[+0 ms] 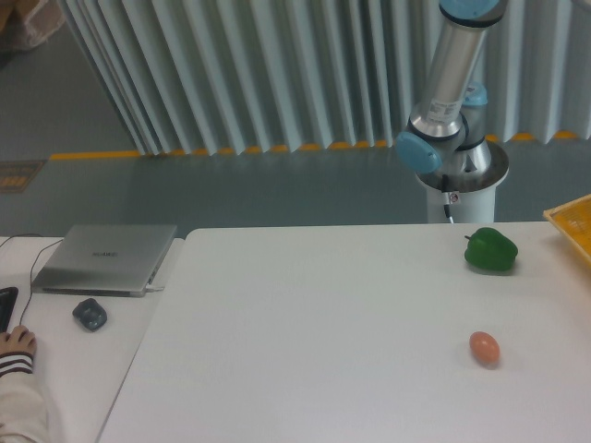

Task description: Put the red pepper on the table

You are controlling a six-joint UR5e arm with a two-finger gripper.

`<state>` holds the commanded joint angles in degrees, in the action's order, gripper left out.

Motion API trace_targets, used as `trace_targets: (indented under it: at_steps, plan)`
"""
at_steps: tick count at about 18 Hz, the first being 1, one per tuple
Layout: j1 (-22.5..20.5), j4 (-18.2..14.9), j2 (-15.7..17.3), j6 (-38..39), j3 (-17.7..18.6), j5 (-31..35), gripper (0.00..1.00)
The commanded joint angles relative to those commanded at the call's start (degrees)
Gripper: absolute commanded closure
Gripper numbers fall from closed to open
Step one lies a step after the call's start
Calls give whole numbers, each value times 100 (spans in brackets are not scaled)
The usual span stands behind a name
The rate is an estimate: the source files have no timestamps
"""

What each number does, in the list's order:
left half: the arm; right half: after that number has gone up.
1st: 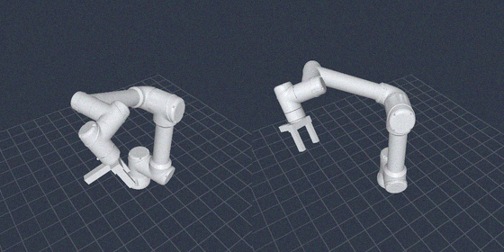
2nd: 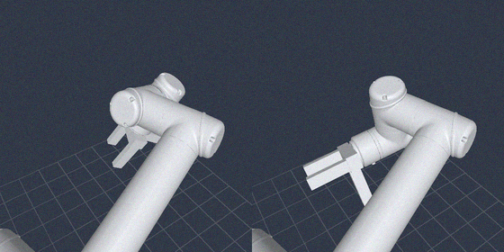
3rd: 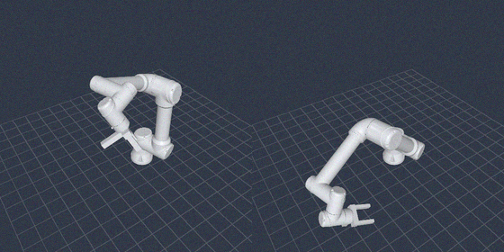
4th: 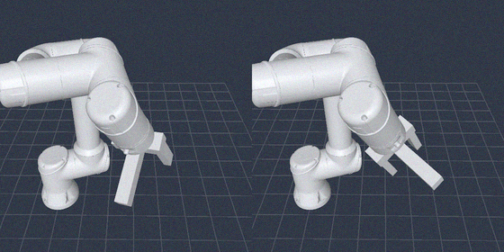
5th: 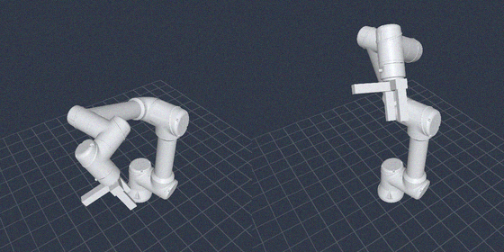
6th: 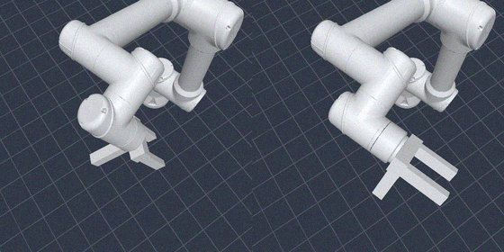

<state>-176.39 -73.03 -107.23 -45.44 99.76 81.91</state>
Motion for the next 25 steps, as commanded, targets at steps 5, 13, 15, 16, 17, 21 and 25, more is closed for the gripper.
trace_targets:
  at_steps: [5, 13, 15, 16, 17, 21, 25]
  plan:
    - [-158, -106, 35, -123, -35, 18, 0]
    - [-158, -176, 35, -360, -26, 9, 29]
    - [-211, -176, 18, -360, -61, -9, 37]
    - [-246, -176, 9, -369, -70, -9, 39]
    - [-255, -176, 9, -378, -70, -9, 41]
    - [-246, -447, 35, -369, -280, -17, 42]
    - [-132, -1422, 263, -369, -965, -9, 42]
